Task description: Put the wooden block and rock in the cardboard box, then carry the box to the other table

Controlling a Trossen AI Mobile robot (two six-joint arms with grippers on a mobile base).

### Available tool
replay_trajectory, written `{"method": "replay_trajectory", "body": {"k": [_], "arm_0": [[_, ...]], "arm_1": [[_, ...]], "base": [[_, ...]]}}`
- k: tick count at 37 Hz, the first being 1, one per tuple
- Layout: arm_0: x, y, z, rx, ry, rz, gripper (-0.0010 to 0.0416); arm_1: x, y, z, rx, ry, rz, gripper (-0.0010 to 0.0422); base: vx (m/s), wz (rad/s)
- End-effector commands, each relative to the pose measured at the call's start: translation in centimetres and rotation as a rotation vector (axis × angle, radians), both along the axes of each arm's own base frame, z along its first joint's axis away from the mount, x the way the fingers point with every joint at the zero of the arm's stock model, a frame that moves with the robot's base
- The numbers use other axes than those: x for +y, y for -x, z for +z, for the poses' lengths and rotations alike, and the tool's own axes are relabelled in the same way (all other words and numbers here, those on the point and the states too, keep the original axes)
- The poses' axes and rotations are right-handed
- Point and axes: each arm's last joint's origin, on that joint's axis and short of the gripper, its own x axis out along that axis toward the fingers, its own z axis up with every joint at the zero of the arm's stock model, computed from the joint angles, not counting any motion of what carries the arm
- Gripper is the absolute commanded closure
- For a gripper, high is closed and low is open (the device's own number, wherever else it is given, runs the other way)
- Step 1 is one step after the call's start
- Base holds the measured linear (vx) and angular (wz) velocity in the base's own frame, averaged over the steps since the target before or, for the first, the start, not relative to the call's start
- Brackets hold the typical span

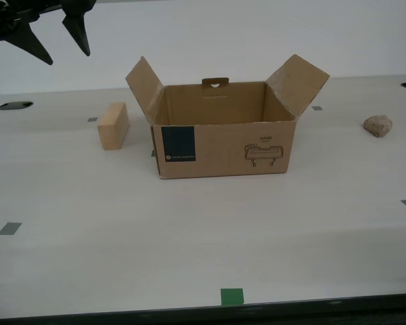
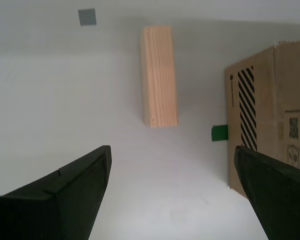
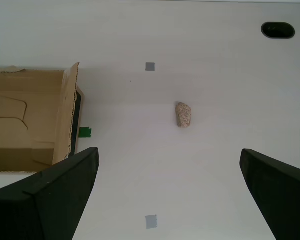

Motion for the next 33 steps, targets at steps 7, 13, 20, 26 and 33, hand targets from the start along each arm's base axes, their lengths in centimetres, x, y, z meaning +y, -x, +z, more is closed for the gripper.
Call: {"method": "replay_trajectory", "body": {"k": [7, 13, 20, 26, 33], "arm_0": [[-0.1, -0.2, 0.1, -0.011, -0.003, -0.029, 0.0012], [-0.3, -0.3, 0.1, -0.024, 0.05, -0.069, 0.0012], [-0.3, -0.5, 0.2, -0.041, 0.069, -0.061, 0.0012], [-0.3, -0.9, 0.0, -0.032, 0.068, -0.063, 0.0012], [-0.3, -1.3, -0.2, -0.023, 0.067, -0.063, 0.0012]], "arm_1": [[-0.6, -3.8, -1.0, -0.034, 0.002, -0.002, 0.0078], [-1.2, -6.7, -2.8, 0.022, -0.006, -0.006, 0.0078], [-2.4, -9.5, -4.5, 0.064, -0.014, -0.024, 0.0078], [-3.4, -11.1, -6.3, 0.106, -0.046, -0.034, 0.0078], [-3.4, -11.3, -8.9, 0.212, -0.115, -0.033, 0.0078]], "base": [[0.0, 0.0], [0.0, 0.0], [0.0, 0.0], [0.0, 0.0], [0.0, 0.0]]}}
